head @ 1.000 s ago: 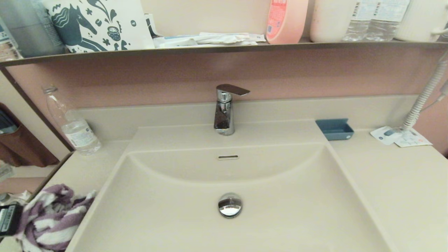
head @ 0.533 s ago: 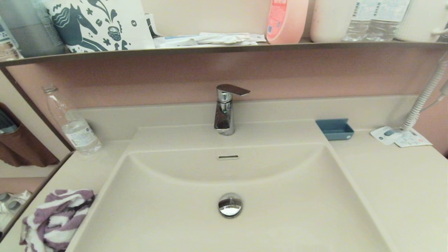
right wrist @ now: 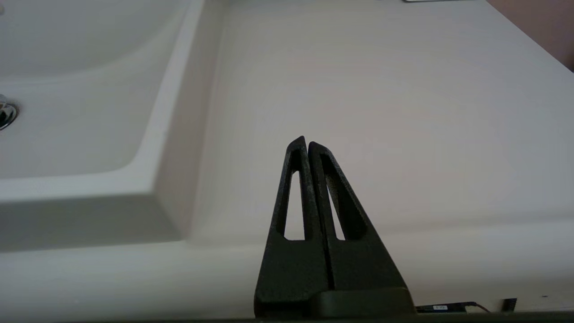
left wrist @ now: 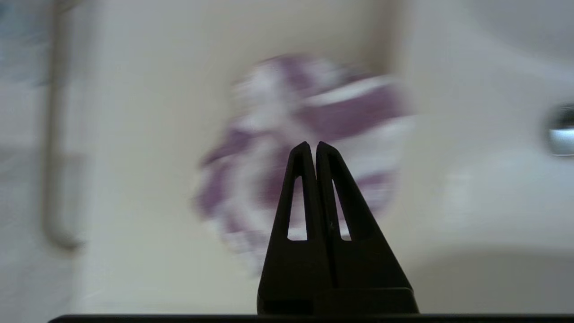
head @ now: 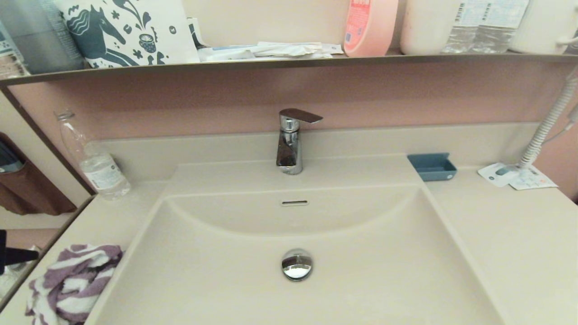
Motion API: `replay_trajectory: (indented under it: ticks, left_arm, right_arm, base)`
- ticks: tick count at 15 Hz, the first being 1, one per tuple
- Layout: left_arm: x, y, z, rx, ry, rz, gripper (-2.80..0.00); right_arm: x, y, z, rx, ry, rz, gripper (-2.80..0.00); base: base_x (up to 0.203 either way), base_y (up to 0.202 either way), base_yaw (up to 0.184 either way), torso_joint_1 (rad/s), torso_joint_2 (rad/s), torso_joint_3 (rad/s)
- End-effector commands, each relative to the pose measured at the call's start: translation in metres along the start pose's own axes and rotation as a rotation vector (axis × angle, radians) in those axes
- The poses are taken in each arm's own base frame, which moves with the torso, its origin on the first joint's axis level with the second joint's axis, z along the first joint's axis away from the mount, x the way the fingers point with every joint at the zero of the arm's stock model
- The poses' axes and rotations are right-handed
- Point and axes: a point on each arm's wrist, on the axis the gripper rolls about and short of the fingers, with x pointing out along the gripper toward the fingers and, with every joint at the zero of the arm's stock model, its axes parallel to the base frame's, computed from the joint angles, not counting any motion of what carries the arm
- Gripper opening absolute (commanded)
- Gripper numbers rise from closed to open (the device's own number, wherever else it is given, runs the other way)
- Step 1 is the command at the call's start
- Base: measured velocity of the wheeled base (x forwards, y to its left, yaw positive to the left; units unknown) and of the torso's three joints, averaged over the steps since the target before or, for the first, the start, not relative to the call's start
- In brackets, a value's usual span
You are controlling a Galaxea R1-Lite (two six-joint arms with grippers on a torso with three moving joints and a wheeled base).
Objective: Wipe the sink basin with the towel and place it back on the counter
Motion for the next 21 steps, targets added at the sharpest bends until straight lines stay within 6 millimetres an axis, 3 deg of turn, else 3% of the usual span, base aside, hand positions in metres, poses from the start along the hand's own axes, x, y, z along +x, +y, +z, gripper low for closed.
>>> replay_trajectory:
  ticks: [1, 4, 7, 11, 14, 19, 21]
  left_arm:
    - [-0.014, -0.022, 0.002, 0.013, -0.053, -0.093, -2.8]
    - [-0.009, -0.034, -0.01, 0.008, 0.079, -0.175, -2.8]
    - [0.024, -0.024, -0.021, -0.046, 0.212, -0.165, -2.8]
    - [0.058, -0.005, -0.022, -0.066, 0.135, -0.123, -2.8]
    - [0.056, 0.011, -0.022, -0.089, 0.111, -0.053, -2.8]
    - [0.055, 0.054, -0.048, -0.079, 0.163, 0.058, -2.8]
    - [0.046, 0.053, -0.05, -0.07, 0.135, 0.086, -2.8]
  right_arm:
    - [0.0, 0.0, 0.0, 0.0, 0.001, 0.0, -2.8]
    - [0.0, 0.0, 0.0, 0.0, 0.002, 0.0, -2.8]
    - [0.0, 0.0, 0.0, 0.0, 0.0, 0.0, -2.8]
    - [0.0, 0.0, 0.0, 0.0, 0.001, 0.0, -2.8]
    - [0.0, 0.0, 0.0, 0.0, 0.0, 0.0, -2.8]
    - [0.0, 0.0, 0.0, 0.0, 0.0, 0.0, -2.8]
    - [0.0, 0.0, 0.0, 0.0, 0.0, 0.0, -2.8]
  base:
    - [0.0, 0.0, 0.0, 0.0, 0.0, 0.0]
    - [0.0, 0.0, 0.0, 0.0, 0.0, 0.0]
    - [0.0, 0.0, 0.0, 0.0, 0.0, 0.0]
    - [0.0, 0.0, 0.0, 0.0, 0.0, 0.0]
    - [0.0, 0.0, 0.0, 0.0, 0.0, 0.0]
    - [0.0, 0.0, 0.0, 0.0, 0.0, 0.0]
    - [0.0, 0.0, 0.0, 0.0, 0.0, 0.0]
